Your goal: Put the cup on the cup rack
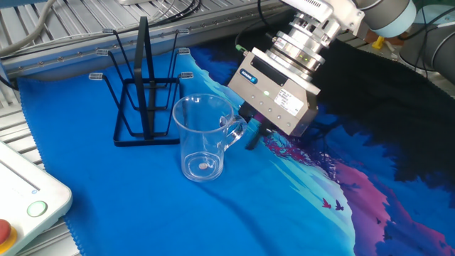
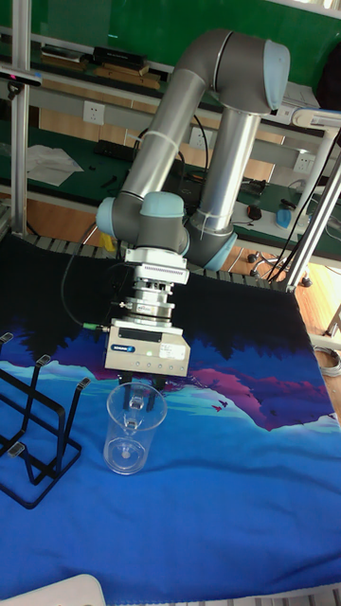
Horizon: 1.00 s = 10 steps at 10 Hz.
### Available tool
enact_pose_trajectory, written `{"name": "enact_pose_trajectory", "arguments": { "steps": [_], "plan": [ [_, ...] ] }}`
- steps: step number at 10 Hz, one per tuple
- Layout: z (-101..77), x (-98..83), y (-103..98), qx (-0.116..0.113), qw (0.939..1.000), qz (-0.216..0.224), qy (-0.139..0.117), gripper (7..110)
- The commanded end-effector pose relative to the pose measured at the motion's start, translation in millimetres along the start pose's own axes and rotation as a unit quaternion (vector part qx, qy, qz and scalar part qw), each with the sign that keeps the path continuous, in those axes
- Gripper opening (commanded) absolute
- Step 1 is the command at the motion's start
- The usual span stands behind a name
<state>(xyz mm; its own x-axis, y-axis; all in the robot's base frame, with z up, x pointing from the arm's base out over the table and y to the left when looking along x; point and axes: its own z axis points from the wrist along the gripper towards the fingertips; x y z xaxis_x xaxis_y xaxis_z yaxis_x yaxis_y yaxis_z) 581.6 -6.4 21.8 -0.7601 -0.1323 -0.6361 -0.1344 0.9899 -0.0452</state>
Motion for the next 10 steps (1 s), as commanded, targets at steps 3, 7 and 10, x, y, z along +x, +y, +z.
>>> {"name": "enact_pose_trajectory", "arguments": {
  "steps": [3,7,10],
  "plan": [
    [3.1,-6.2,4.5,-0.021,0.9994,-0.021,-0.017,66],
    [1.1,-8.2,-4.4,-0.020,0.9996,-0.010,-0.015,44],
    [1.3,-8.6,-11.8,-0.005,0.9996,0.022,-0.014,44]
  ]
}}
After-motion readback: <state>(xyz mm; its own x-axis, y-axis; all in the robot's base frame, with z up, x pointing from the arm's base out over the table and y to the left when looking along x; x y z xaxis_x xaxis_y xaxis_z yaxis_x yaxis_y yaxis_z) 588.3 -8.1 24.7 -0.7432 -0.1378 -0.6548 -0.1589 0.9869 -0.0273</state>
